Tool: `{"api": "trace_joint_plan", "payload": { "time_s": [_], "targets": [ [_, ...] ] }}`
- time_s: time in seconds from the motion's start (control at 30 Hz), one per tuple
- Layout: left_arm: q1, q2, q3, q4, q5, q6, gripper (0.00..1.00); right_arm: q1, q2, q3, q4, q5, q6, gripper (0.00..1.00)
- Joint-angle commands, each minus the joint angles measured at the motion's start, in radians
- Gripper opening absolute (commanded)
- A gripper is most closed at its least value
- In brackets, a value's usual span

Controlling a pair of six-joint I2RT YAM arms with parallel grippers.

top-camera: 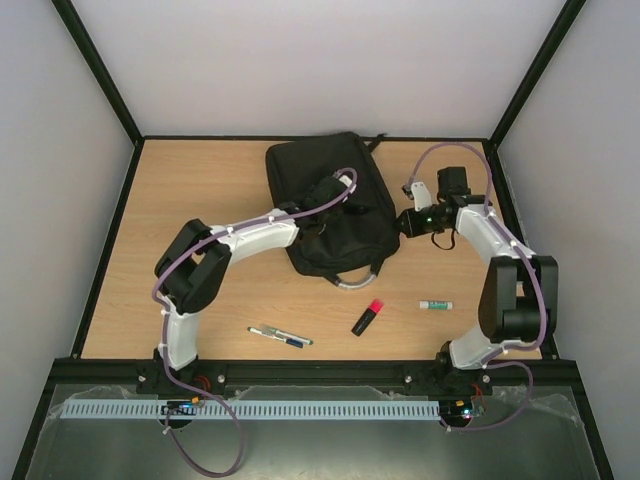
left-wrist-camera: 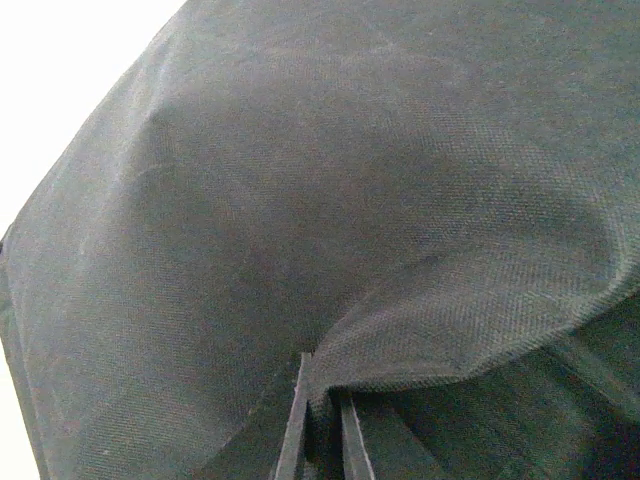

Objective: Pack the student bag
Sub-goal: Adjust the student bag at the center of the board, then pick up the stationery from the center of the board.

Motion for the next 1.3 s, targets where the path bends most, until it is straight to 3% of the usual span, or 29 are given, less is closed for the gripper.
{"api": "trace_joint_plan", "payload": {
  "time_s": [0.0, 0.2, 0.53, 0.83, 1.27],
  "targets": [
    [0.006, -0.085, -0.026, 0.055, 0.041, 0.005, 0.02, 0.011, -0.113, -0.076, -0.177, -0.107, -0.060, 0.06],
    [0.006, -0.113, -0.059, 0.046, 0.109, 0.024, 0.03, 0.017, -0.139, -0.127, -0.295, -0.178, -0.186, 0.08],
    [0.008, -0.187, -0.141, 0.023, 0.201, 0.030, 0.03, 0.032, -0.403, -0.182, -0.464, -0.153, -0.608, 0.40],
    [0.009, -0.187, -0.147, 0.003, 0.261, 0.004, 0.04, 0.314, -0.572, -0.380, -0.282, 0.020, -0.741, 0.43],
    [0.009, -0.213, -0.128, -0.027, 0.280, -0.004, 0.05, 0.555, -0.463, -0.479, -0.142, 0.286, -0.766, 0.54]
  ]
}}
